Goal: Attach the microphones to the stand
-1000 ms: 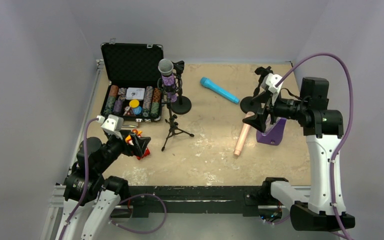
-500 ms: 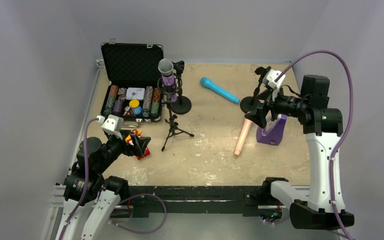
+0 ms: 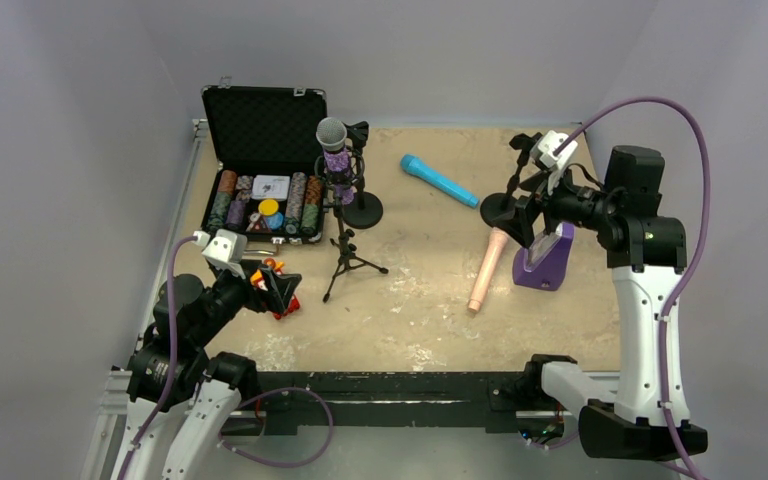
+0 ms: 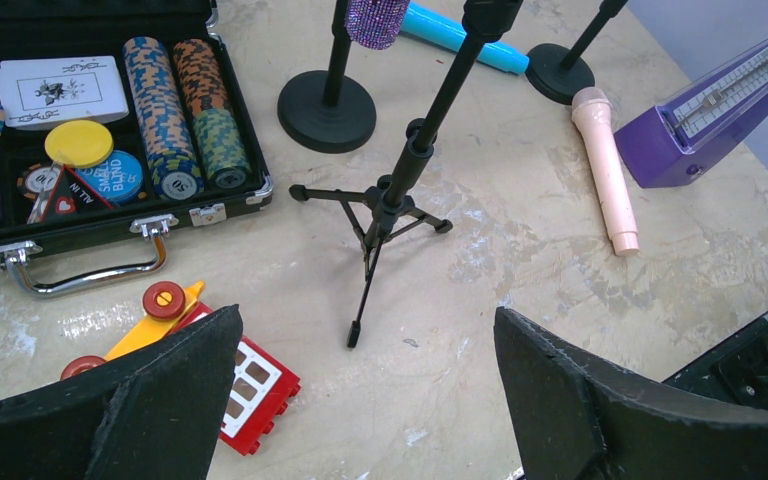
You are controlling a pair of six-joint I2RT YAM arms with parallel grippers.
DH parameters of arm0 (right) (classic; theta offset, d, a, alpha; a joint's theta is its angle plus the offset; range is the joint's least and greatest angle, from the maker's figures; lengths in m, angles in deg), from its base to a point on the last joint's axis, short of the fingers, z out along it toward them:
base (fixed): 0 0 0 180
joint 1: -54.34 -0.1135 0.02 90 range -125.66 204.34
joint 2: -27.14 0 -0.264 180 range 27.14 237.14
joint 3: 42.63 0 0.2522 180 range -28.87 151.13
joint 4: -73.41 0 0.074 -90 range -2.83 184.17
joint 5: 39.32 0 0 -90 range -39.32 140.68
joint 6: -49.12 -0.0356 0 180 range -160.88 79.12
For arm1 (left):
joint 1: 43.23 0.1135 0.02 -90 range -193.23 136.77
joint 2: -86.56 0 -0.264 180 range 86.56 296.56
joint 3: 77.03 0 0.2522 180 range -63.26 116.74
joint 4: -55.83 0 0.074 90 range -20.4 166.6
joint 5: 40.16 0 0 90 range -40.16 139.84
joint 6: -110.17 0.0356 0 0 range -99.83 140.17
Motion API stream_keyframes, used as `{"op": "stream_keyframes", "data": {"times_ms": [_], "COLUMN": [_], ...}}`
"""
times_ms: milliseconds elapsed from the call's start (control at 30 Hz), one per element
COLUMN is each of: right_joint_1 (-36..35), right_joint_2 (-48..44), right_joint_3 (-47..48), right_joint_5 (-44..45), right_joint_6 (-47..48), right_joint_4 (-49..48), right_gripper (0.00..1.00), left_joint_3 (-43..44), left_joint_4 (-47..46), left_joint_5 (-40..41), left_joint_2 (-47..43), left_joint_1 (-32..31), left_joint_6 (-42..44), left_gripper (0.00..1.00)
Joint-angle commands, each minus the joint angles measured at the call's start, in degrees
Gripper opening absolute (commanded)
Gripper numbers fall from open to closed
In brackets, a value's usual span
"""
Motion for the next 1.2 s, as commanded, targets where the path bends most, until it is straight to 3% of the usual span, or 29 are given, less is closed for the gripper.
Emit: {"op": "stream_keyframes", "data": {"times_ms": [0,1167], "right_joint_1": [0.4,3.0], "right_joint_2": [-0.9,-1.4], "right_joint_3": [0.0,-3.0], "right_joint_5": [0.6,13.0], "right_joint_6": [-1.3,-14.5], "right_joint_4": [-2.0,-14.3], "right_gripper": [0.93,0.98], "left_joint_3": [-0.2,-0.2], "left_joint_4": [-1.8,-1.7], "left_joint_5": [-0.1,0.1], "left_joint_2": [-0.1,-0.1], "left_joint_1": [0.0,0.0], "left_joint_6": [1.2,1.2], "left_gripper": [0.99,0.99]}}
